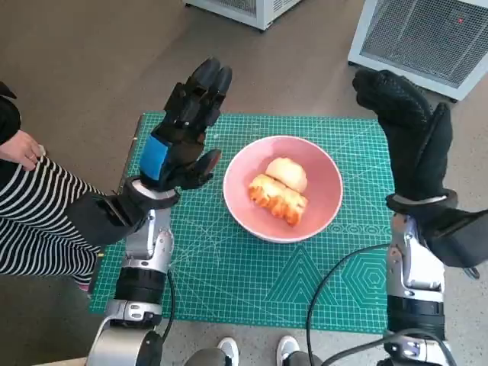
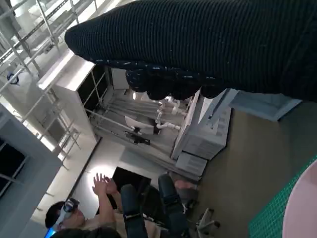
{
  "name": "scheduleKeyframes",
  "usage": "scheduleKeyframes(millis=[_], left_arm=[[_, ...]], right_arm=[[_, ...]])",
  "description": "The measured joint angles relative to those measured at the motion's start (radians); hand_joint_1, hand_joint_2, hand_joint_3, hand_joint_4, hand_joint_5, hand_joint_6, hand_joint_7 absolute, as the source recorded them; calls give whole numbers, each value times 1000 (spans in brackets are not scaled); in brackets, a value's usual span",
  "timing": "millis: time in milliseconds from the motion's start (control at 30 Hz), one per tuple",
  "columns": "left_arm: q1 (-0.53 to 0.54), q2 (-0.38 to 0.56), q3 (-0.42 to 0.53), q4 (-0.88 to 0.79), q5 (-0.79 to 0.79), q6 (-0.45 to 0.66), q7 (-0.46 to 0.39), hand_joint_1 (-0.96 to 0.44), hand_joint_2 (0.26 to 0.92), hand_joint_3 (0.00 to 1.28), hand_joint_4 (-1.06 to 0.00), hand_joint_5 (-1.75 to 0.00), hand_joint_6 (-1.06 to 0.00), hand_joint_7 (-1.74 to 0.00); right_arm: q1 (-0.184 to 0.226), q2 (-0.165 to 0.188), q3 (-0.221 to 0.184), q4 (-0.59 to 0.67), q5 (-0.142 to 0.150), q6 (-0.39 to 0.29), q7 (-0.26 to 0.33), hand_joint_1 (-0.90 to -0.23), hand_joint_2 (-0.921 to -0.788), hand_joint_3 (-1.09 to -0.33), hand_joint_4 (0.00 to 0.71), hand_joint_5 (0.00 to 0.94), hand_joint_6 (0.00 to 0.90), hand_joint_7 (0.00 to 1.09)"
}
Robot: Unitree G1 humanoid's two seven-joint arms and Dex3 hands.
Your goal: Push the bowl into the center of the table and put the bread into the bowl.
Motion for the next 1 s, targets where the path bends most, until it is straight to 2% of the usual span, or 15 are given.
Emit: scheduleKeyframes(millis=[300, 633, 1000], left_arm=[[0, 0, -3, -7, 2, 8, 10, -691, 921, 445, -79, -17, 1, -411], [3, 0, -10, -33, 11, 16, 15, -697, 921, 436, -80, -16, 1, -339], [20, 0, -25, -92, 36, 25, 32, -691, 921, 441, -80, -15, 1, -352]], right_arm=[[1, 0, 0, -9, -3, 0, -8, -676, -921, -692, 155, 2, 51, 485], [5, 1, 1, -22, -5, 0, -21, -676, -921, -691, 155, 1, 50, 487], [30, 7, 8, -54, -28, 1, -34, -673, -921, -692, 154, 1, 49, 489]])
